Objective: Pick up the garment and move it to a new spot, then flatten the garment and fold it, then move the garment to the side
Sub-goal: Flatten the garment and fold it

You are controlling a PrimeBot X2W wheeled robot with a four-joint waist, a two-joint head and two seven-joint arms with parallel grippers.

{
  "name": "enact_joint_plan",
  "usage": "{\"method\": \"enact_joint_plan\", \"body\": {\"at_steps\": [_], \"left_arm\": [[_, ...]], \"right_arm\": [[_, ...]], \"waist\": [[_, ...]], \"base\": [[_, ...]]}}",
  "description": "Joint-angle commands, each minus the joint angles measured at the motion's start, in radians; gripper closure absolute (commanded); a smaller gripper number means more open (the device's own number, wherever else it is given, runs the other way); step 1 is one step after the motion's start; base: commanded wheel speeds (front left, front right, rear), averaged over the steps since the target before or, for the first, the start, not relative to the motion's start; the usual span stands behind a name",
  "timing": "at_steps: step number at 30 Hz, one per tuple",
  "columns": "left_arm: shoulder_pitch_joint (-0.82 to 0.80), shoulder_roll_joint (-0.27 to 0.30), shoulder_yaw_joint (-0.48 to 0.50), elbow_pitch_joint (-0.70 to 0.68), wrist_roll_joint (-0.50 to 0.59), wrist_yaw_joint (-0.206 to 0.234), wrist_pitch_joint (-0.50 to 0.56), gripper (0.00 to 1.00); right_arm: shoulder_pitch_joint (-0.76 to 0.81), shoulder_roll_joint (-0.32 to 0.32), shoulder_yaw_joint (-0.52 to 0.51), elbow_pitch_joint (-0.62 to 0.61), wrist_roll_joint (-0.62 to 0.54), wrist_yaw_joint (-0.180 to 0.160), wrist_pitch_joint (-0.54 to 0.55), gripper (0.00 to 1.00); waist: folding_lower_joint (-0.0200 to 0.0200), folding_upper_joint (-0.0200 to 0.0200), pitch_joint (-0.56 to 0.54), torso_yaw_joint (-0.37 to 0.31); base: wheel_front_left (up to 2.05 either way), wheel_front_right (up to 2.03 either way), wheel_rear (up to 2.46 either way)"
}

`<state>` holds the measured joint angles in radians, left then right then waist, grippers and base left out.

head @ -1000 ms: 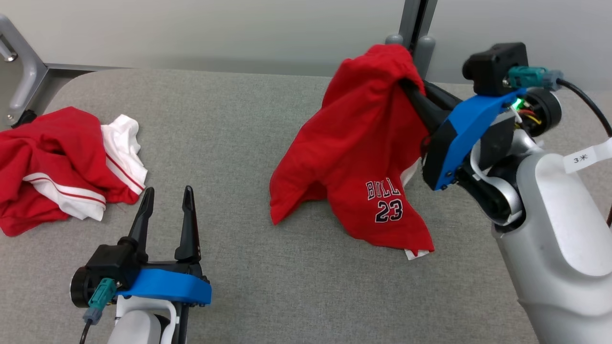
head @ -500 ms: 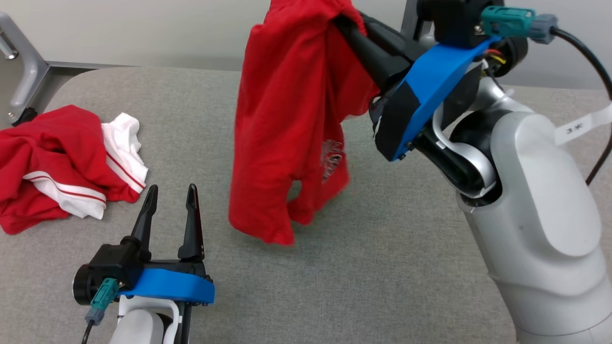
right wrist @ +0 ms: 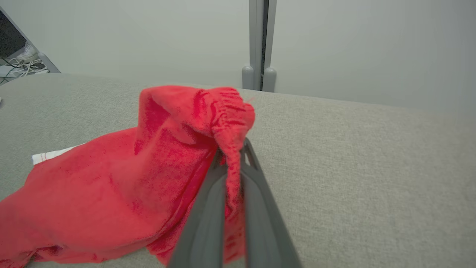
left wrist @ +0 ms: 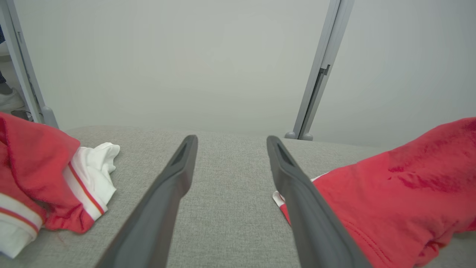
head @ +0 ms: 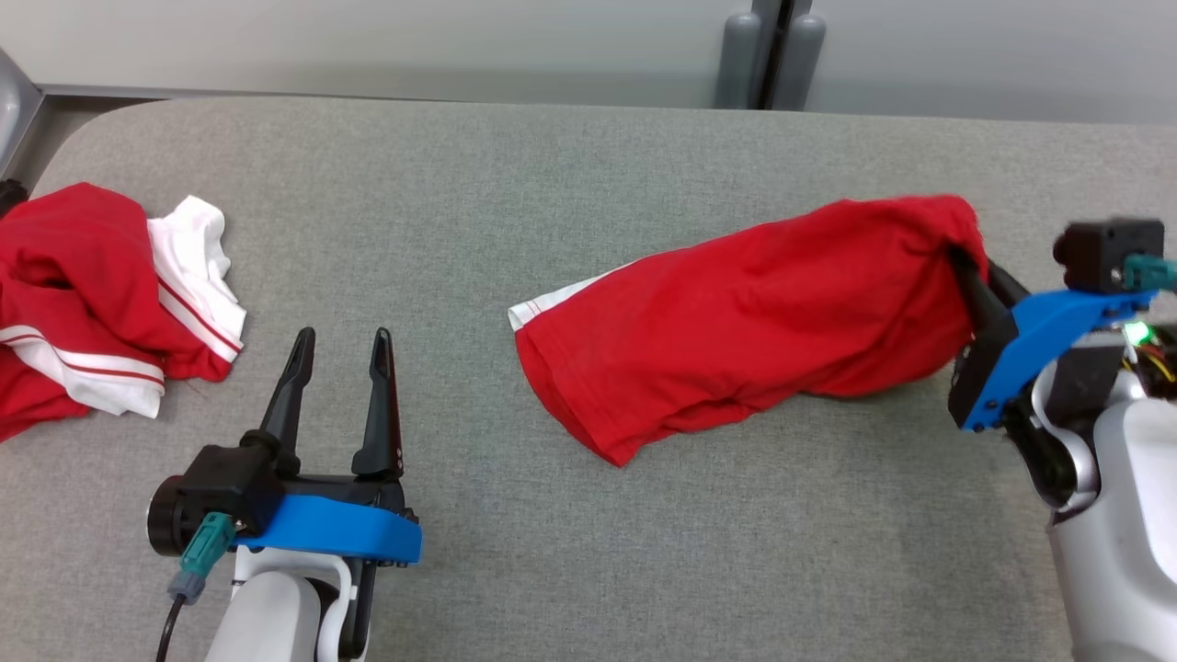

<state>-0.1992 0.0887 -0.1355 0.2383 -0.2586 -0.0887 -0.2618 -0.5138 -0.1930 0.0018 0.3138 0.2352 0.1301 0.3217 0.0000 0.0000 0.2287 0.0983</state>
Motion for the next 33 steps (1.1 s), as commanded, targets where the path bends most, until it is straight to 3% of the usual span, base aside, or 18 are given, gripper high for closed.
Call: {"method": "enact_joint_plan", "body": {"at_steps": [1, 9, 10, 11, 17, 22, 26, 33], "left_arm": [[-0.017, 0.002, 0.003, 0.002, 0.007, -0.003, -0.005, 0.00], [-0.008, 0.009, 0.020, 0.011, 0.014, -0.006, -0.005, 0.00], [-0.006, 0.009, 0.021, 0.012, 0.015, -0.005, -0.005, 0.00], [-0.005, 0.010, 0.024, 0.013, 0.015, -0.005, -0.005, 0.00], [0.007, 0.006, 0.026, 0.017, 0.017, -0.007, -0.005, 0.00], [0.018, 0.007, 0.030, 0.017, 0.018, -0.007, -0.005, 0.00], [0.013, 0.012, 0.033, 0.008, 0.020, -0.008, -0.005, 0.00], [-0.023, 0.008, 0.014, 0.003, 0.022, -0.014, -0.005, 0.00]], "right_arm": [[0.017, 0.008, -0.018, 0.025, -0.008, 0.001, -0.024, 1.00], [0.083, 0.001, -0.049, 0.100, -0.057, 0.001, -0.055, 1.00], [0.089, 0.001, -0.052, 0.107, -0.063, 0.001, -0.057, 0.84], [0.096, 0.003, -0.056, 0.114, -0.067, 0.001, -0.057, 0.00], [0.160, 0.001, -0.051, 0.058, -0.043, 0.001, 0.010, 0.00], [0.204, -0.031, -0.038, -0.149, 0.026, 0.001, 0.176, 0.00], [0.146, -0.058, -0.043, -0.291, 0.039, 0.001, 0.311, 0.00], [-0.019, -0.041, -0.090, -0.199, 0.055, 0.001, 0.477, 0.00]], "waist": [[0.0000, 0.0000, 0.009, 0.006], [0.0000, 0.0000, 0.009, -0.010], [0.0000, 0.0000, 0.006, -0.013], [0.0000, 0.0000, 0.001, -0.017], [0.0000, 0.0000, -0.027, -0.030], [0.0000, 0.0000, -0.042, -0.039], [0.0000, 0.0000, -0.029, -0.037], [0.0000, 0.0000, 0.025, 0.011]], "base": [[0.00, 0.00, 0.00], [0.00, 0.00, 0.00], [0.00, 0.00, 0.00], [0.00, 0.00, 0.00], [0.00, 0.00, 0.00], [0.00, 0.00, 0.00], [0.00, 0.00, 0.00], [0.00, 0.00, 0.00]]}}
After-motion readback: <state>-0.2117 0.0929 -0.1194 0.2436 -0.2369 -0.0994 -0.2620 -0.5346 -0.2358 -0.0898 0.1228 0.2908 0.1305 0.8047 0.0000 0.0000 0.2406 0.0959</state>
